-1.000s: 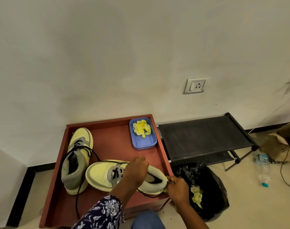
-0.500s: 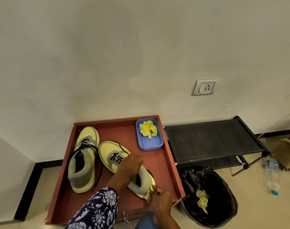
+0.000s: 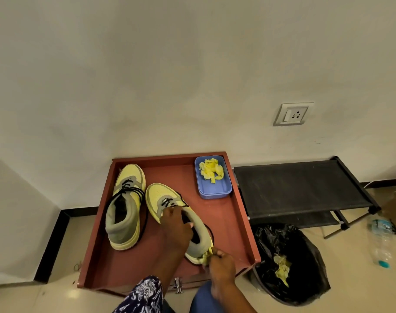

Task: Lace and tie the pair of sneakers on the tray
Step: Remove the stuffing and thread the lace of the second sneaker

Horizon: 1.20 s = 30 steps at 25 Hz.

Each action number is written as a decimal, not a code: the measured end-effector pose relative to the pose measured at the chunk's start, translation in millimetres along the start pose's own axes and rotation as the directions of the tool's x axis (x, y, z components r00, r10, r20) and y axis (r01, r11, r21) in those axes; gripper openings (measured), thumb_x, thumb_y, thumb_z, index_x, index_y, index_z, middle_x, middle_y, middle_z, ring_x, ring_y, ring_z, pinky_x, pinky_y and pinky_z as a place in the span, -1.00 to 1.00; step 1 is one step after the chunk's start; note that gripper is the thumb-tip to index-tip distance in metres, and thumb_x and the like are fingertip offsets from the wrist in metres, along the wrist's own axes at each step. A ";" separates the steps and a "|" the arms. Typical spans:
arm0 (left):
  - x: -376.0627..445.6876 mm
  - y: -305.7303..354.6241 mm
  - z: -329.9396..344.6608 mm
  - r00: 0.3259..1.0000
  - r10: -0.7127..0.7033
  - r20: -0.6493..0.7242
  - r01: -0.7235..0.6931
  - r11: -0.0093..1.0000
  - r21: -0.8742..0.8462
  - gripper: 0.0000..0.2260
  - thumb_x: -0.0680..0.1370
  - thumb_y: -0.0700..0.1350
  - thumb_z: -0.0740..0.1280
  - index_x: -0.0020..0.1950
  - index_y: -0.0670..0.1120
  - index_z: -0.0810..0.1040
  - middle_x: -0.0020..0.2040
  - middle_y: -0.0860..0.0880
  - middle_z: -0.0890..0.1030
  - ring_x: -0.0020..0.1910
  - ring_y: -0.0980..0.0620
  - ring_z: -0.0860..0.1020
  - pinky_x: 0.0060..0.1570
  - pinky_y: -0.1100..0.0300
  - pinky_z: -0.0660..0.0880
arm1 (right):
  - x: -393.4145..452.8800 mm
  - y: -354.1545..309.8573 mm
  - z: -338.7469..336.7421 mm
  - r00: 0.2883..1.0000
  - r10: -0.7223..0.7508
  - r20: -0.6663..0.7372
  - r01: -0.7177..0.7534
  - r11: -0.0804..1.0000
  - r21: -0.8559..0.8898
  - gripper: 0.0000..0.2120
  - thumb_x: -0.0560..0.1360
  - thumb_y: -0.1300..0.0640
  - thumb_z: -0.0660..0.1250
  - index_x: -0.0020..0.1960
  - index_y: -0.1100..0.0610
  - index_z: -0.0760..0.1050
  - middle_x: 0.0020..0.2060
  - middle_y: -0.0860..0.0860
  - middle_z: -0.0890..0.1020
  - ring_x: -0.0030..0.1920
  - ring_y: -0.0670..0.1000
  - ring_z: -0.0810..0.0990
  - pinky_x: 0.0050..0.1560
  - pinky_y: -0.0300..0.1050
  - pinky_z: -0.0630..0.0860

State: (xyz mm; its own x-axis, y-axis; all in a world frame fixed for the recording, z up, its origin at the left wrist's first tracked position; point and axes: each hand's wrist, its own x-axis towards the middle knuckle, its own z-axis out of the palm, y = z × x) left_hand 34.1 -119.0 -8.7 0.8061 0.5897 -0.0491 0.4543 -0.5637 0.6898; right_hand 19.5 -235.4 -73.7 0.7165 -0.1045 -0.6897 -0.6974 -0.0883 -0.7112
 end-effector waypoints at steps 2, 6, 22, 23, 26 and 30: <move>-14.0 1.8 -5.7 0.944 -0.326 0.041 0.329 0.938 -0.114 -0.54 0.34 -0.21 0.50 0.17 -0.30 0.46 0.13 -0.29 0.45 0.11 -0.24 0.45 0.05 0.08 0.39 | -7.7 -0.8 -2.0 1.000 -0.015 0.007 0.015 0.999 0.032 -0.75 0.39 0.40 0.25 -0.21 0.13 0.63 -0.36 0.11 0.63 -0.35 0.02 0.47 -0.28 -0.09 0.44; -28.0 -9.4 4.7 0.887 -0.429 0.171 0.454 0.878 -0.152 -0.64 0.40 -0.13 0.46 0.12 -0.24 0.50 0.10 -0.20 0.58 0.10 -0.17 0.53 0.07 0.05 0.46 | -23.0 -3.1 -7.7 0.989 -0.129 -0.068 0.134 0.988 0.070 -0.82 0.43 0.30 0.33 -0.15 0.04 0.62 -0.23 0.04 0.67 -0.19 0.06 0.59 -0.06 0.06 0.57; -27.7 -26.2 13.6 0.709 -0.525 0.470 0.665 0.279 -0.692 -0.38 0.50 -0.41 0.28 0.48 -0.03 0.20 0.23 -0.11 0.49 -0.01 -0.07 0.50 -0.22 0.06 0.52 | -22.0 -7.7 12.1 0.969 -0.202 -0.142 0.149 0.937 -0.315 -0.79 0.44 0.36 0.26 -0.04 0.23 0.64 -0.16 0.20 0.68 -0.16 0.16 0.58 -0.22 -0.12 0.42; -27.1 -26.5 14.3 0.710 -0.525 0.469 0.668 0.288 -0.687 -0.38 0.50 -0.41 0.29 0.48 -0.04 0.20 0.26 -0.12 0.48 0.01 -0.08 0.49 -0.19 0.05 0.52 | -24.3 -4.7 19.0 0.975 -0.150 -0.166 0.098 0.954 -0.285 -0.81 0.44 0.35 0.26 -0.04 0.26 0.62 -0.13 0.22 0.67 -0.13 0.18 0.59 -0.19 -0.08 0.46; -22.5 -37.5 20.2 0.729 -0.523 0.443 0.662 0.373 -0.650 -0.37 0.48 -0.38 0.32 0.48 -0.03 0.21 0.31 -0.12 0.47 0.03 -0.10 0.52 -0.11 0.00 0.52 | -35.7 -4.9 36.2 0.982 0.073 -0.173 -0.074 0.997 0.001 -0.88 0.44 0.38 0.26 -0.07 0.38 0.55 -0.17 0.25 0.65 -0.21 0.18 0.57 -0.22 -0.01 0.49; -16.0 -52.7 30.7 0.786 -0.508 0.352 0.618 0.635 -0.464 -0.33 0.44 -0.21 0.41 0.47 0.03 0.21 0.28 -0.14 0.51 0.04 -0.20 0.58 0.03 -0.02 0.54 | -54.3 -27.8 43.8 0.914 0.400 0.067 -0.360 0.724 0.588 -0.79 0.54 0.45 0.09 0.06 0.31 0.45 -0.51 0.16 0.57 -0.48 0.11 0.46 -0.35 -0.05 0.50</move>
State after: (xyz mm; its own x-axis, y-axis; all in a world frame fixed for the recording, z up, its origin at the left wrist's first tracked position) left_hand 8.9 -116.5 -66.5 0.5366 0.5466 -0.6429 0.6108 0.2742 0.7428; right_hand 0.6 -183.9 -22.4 0.3768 -0.0641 -0.9241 -0.7554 0.5561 -0.3466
